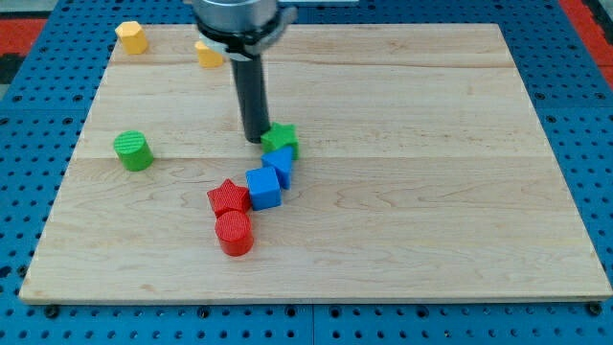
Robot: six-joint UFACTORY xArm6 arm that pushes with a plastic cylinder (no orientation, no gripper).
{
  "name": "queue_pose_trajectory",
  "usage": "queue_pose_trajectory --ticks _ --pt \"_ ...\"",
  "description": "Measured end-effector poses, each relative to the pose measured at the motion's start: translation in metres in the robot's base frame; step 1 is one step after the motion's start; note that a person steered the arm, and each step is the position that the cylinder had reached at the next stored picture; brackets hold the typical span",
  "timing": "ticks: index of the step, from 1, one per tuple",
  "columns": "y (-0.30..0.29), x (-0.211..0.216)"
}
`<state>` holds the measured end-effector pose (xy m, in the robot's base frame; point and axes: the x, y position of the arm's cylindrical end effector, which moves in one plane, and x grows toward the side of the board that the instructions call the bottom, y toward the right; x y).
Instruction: Slide the green circle closer to the red star and blue cube
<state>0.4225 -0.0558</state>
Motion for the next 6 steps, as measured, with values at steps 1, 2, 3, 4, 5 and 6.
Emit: queue_pose_trajectory --ticks 1,2,3,4,5,6 --pt "-0.019 0.015" --pt "-0.032 0.001" --pt "-0.076 -0.041" --pt "-0.165 -0.031" --pt "-0.206 -0.012" --pt "-0.18 0.006"
